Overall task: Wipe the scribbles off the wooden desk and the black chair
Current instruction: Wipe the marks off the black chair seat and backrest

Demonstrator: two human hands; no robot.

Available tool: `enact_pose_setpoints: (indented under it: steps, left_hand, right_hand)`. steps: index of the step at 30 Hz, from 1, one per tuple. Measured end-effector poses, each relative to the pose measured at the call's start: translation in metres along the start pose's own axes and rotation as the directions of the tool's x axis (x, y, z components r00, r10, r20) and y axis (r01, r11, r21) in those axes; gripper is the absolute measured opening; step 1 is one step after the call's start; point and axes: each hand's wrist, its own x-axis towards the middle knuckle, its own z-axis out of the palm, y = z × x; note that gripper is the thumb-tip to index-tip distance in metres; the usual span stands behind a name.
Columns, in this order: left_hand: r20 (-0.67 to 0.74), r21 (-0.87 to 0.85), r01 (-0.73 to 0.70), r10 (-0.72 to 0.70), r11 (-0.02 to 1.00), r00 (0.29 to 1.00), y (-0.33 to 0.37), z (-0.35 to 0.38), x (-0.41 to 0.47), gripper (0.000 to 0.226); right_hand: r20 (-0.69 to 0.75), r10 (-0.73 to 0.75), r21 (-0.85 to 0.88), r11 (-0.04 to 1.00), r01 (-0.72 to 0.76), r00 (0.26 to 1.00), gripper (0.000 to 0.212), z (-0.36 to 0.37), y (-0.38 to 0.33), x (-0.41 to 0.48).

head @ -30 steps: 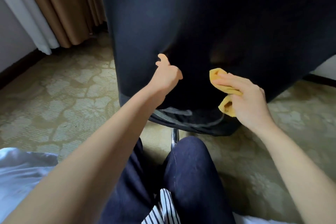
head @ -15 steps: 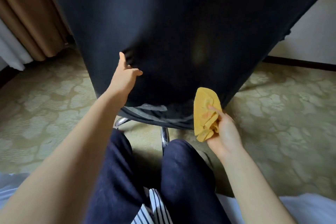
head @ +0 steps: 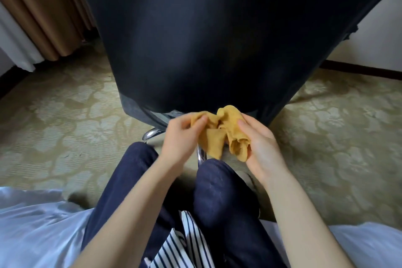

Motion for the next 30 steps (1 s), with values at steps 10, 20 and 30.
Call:
enact_pose_setpoints:
  steps: [10,20,30]
  left_hand:
    - [0.160,0.140,-0.317,0.295,0.938,0.942,0.054,-0.052,0.026,0.017]
    - [0.512,0.486,-0.574,0.317,0.659,0.798,0.091,-0.026,0.035,0.014]
    - [0.436,0.434,-0.485,0.294,0.759,0.850,0.101,-0.030,0.038,0.013]
  right_hand:
    - [0.001,-0.259,-0.728,0.662,0.178,0.966,0.024,-0.023,-0.005,0.011]
    - [0.329,-0.225,-0.470,0.803,0.366,0.917,0.037,0.023,0.036,0.009]
    - [0.143,-0.266,-0.525,0.796,0.301,0.953,0.014,0.015,0.025,0.003]
